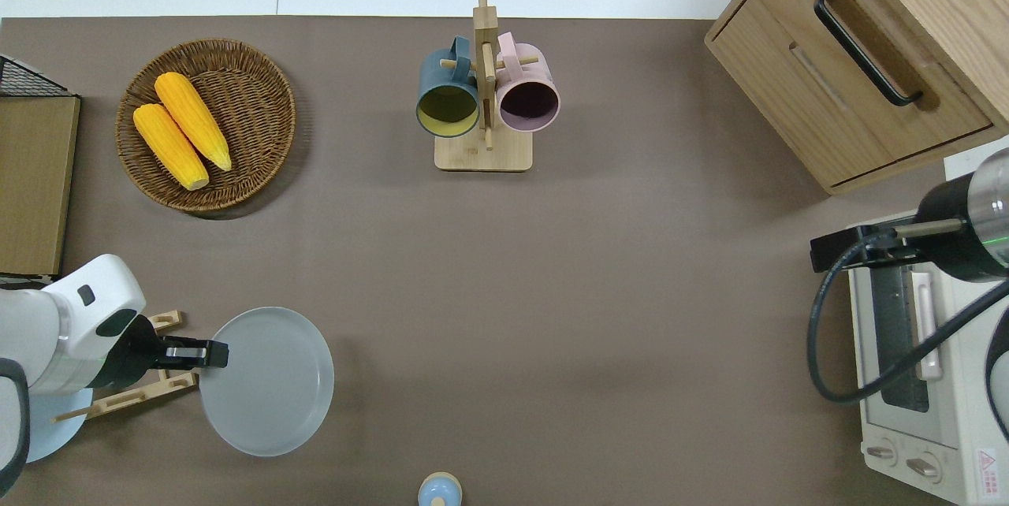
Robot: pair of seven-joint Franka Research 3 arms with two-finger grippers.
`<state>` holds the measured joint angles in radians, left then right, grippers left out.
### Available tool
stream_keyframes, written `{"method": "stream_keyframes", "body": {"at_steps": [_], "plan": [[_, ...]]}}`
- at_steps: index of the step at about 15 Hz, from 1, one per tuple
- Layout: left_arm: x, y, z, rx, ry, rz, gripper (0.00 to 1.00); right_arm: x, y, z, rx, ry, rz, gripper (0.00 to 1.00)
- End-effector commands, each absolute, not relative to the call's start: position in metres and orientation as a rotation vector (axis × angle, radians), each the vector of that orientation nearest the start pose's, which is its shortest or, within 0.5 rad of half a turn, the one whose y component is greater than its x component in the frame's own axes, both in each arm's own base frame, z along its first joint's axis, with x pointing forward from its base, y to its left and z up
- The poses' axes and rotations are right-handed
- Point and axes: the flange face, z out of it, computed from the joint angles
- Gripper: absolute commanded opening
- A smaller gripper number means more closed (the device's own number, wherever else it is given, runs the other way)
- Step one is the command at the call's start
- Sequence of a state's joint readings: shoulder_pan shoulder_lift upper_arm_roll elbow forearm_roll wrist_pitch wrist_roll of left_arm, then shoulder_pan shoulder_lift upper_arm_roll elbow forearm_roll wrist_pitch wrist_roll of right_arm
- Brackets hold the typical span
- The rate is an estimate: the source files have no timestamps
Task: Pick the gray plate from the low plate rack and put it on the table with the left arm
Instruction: 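Carry the gray plate away from the rack and lower it onto the table, then open the left gripper and withdraw it back toward the rack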
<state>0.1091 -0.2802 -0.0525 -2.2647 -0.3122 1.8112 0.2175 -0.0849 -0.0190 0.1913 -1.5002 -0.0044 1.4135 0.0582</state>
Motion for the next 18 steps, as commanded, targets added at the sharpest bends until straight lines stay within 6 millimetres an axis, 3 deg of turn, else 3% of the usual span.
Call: {"method": "stream_keyframes", "body": {"at_steps": [1, 11, 15, 16, 18], "plan": [[0.446, -0.013, 0.449, -3.437, 0.115, 0.160, 0.00, 0.527, 0.058, 0.657, -3.146, -0.075, 0.116, 0.987], [0.459, -0.009, 0.370, -3.408, 0.117, 0.130, 0.00, 0.527, 0.058, 0.657, -3.146, -0.075, 0.116, 0.987], [0.459, -0.008, 0.365, -3.407, 0.127, 0.135, 0.00, 0.527, 0.057, 0.657, -3.146, -0.075, 0.116, 0.987], [0.459, -0.007, 0.364, -3.406, 0.129, 0.136, 0.07, 0.527, 0.057, 0.657, -3.146, -0.073, 0.116, 0.987], [0.460, -0.007, 0.364, -3.402, 0.131, 0.136, 0.31, 0.527, 0.057, 0.657, -3.146, -0.073, 0.116, 0.987]]}}
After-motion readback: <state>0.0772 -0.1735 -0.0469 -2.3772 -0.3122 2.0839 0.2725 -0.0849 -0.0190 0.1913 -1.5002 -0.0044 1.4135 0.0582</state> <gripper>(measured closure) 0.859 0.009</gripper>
